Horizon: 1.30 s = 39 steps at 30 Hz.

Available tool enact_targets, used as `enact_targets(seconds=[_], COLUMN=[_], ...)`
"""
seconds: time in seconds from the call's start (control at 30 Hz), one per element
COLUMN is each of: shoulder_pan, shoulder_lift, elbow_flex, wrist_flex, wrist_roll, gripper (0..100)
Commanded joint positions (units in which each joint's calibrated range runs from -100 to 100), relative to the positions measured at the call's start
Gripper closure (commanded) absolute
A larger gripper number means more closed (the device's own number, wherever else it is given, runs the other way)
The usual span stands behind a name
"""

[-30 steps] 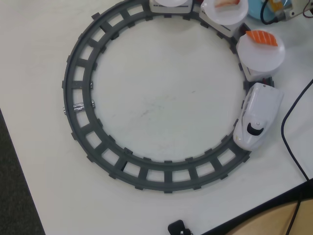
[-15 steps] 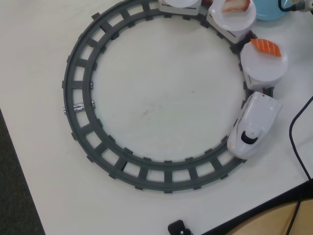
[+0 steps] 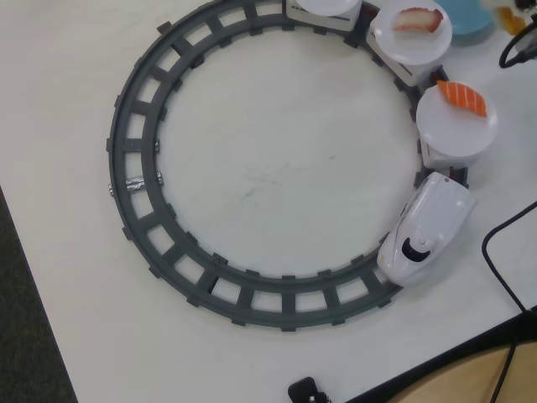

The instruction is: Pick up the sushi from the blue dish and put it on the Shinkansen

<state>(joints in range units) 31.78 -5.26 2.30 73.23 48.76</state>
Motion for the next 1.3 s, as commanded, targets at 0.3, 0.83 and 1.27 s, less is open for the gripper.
enact_targets(seconds=[0.3, 0.83, 1.27], shoulder_pan=[-8.63, -15.68, -14.53], shoulder_lift=[-4.13, 1.13, -2.96], elbow_flex=[3.90, 8.12, 8.48], wrist_flex=[-13.02, -20.98, -16.10], wrist_roll=[0.38, 0.48, 0.48], gripper=[98, 98, 98])
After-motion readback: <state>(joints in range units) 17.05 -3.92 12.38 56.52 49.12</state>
